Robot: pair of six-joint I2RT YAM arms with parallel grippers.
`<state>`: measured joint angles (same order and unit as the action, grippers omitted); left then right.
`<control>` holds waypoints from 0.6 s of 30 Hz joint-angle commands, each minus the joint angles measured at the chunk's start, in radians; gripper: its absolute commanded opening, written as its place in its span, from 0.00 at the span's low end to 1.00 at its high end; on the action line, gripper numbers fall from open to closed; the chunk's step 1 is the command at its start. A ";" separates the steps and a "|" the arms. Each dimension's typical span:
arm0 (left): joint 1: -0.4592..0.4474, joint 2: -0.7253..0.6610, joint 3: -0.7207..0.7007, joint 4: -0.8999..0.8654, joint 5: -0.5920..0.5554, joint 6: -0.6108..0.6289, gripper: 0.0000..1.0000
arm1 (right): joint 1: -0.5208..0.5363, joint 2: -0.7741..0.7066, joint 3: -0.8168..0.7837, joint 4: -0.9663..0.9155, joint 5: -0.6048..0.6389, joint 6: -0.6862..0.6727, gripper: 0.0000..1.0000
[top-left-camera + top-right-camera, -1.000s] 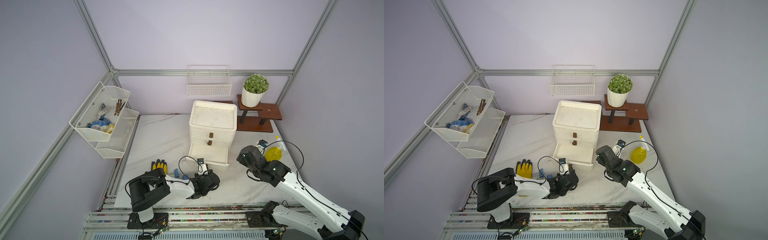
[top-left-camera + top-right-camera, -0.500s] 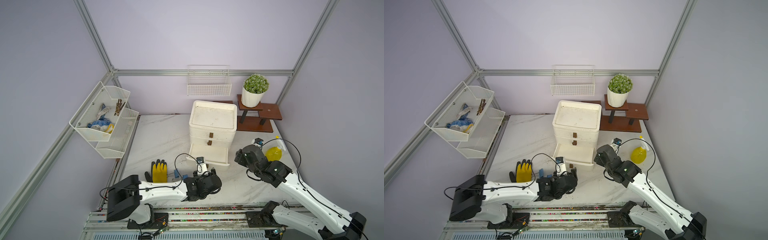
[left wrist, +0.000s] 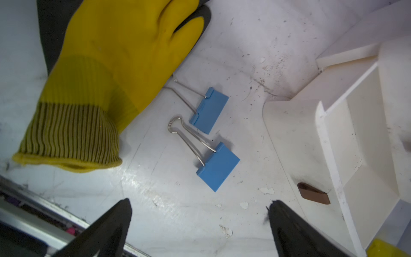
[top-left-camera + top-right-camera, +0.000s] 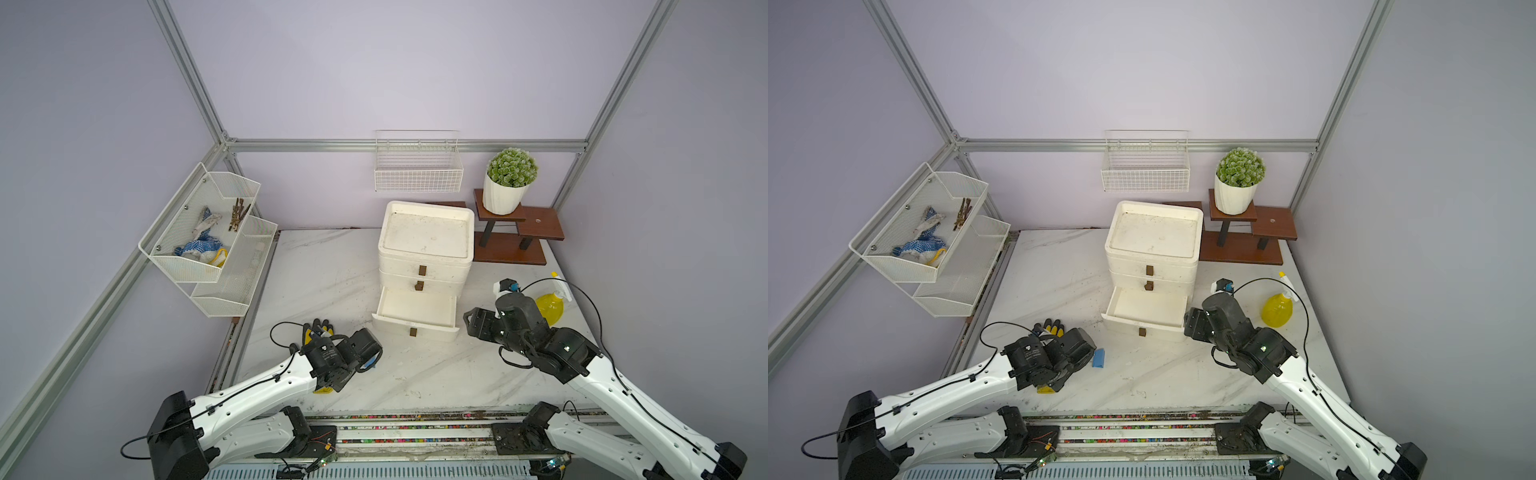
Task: Put the binder clips in the drawer according to color
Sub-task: Pick up the binder clip at the center of the board.
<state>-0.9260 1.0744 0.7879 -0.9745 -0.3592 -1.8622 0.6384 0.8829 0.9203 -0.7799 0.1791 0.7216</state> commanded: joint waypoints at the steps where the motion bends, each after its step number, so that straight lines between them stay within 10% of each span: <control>1: 0.016 0.039 0.045 -0.021 0.110 -0.307 1.00 | -0.005 -0.005 0.038 -0.020 -0.011 -0.002 0.73; 10: 0.210 0.461 0.249 -0.013 0.475 -0.348 1.00 | -0.003 -0.014 0.041 -0.023 -0.002 -0.010 0.73; 18: 0.241 0.514 0.192 0.145 0.393 -0.506 1.00 | -0.005 -0.041 0.031 -0.032 0.001 -0.020 0.73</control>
<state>-0.6933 1.6138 0.9955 -0.8959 0.0471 -2.0773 0.6384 0.8589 0.9352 -0.7868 0.1684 0.7185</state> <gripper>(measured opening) 0.998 0.734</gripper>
